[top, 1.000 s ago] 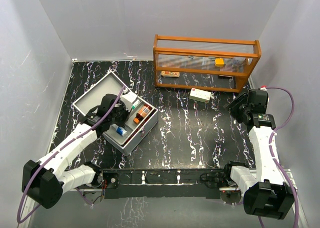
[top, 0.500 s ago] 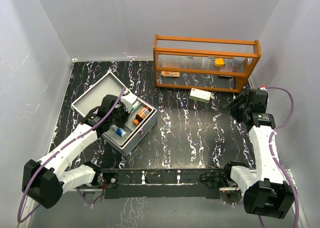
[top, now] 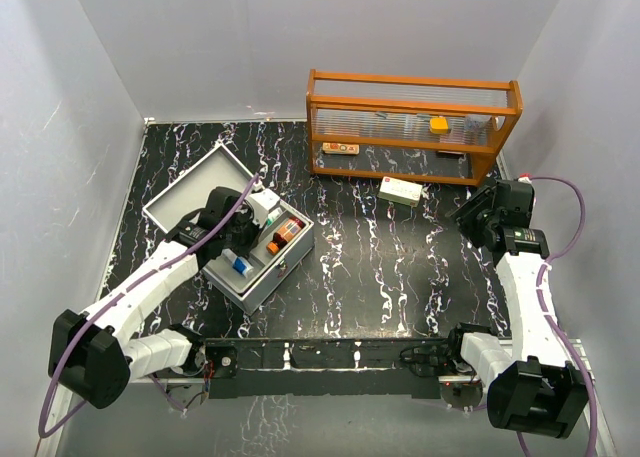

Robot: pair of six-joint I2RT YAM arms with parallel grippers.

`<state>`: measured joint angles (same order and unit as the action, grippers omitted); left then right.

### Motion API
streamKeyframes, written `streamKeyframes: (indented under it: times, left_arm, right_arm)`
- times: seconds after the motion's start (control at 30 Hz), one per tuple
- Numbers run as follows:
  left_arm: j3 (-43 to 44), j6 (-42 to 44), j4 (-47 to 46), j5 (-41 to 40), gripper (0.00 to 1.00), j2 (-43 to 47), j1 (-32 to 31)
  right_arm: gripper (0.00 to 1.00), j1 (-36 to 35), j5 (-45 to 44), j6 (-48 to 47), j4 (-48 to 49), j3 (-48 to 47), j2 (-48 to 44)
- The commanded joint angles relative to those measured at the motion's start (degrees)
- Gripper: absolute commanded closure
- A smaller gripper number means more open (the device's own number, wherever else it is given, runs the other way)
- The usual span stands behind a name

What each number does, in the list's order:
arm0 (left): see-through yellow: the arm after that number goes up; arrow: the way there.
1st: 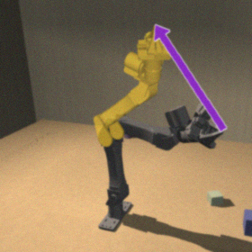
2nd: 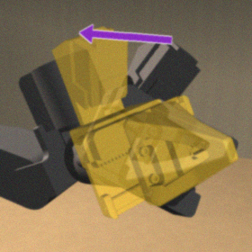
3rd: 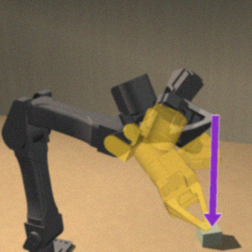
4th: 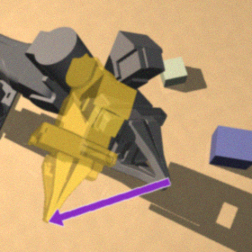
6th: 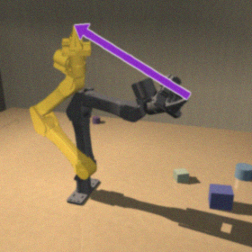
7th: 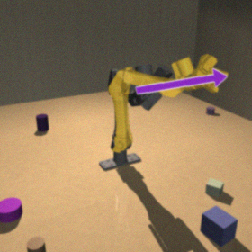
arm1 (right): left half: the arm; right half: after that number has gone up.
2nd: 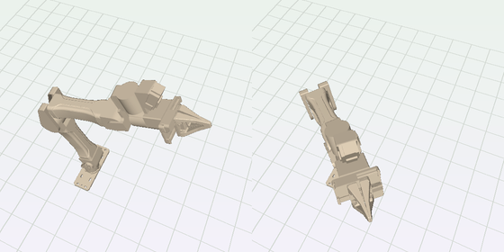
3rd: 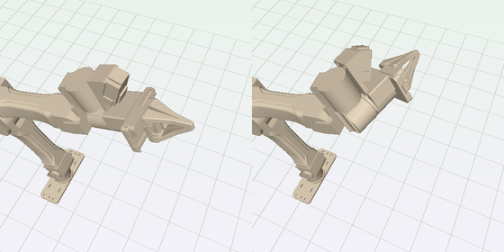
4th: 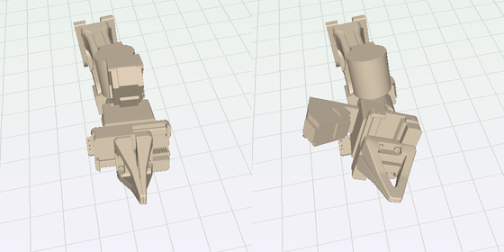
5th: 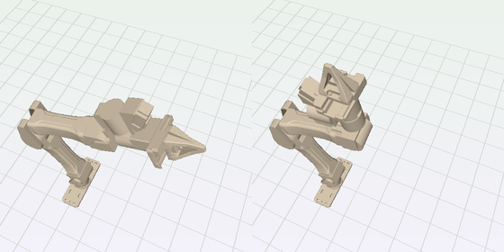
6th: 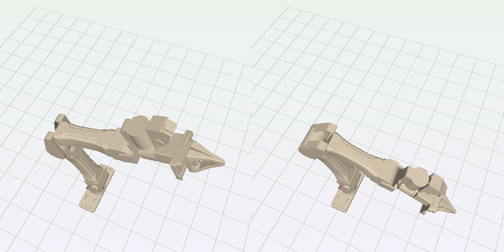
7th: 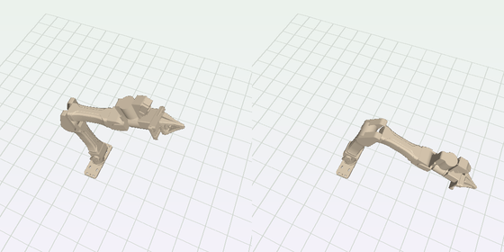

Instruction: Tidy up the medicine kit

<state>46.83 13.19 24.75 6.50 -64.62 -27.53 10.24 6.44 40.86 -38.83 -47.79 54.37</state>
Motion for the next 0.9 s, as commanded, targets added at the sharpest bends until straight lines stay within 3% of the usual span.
streamKeyframes:
  times: [0.0,0.5,0.87]
  left_arm:
    - [1.8,1.7,-2.6,0.7,1.00,0.5,0.2]
    - [-2.9,-4.6,-4.9,-3.2,1.00,2.0,0.2]
    - [-3.6,-4.8,-6.0,-4.5,1.00,4.1,0.2]
  right_arm:
    - [0.55,-0.2,0.5,0.4,2.5,0.2,-0.7]
    - [0.55,-0.5,0.8,0.4,2.9,0.9,-0.9]
    - [0.55,-0.7,0.9,0.5,2.8,0.9,-1.0]
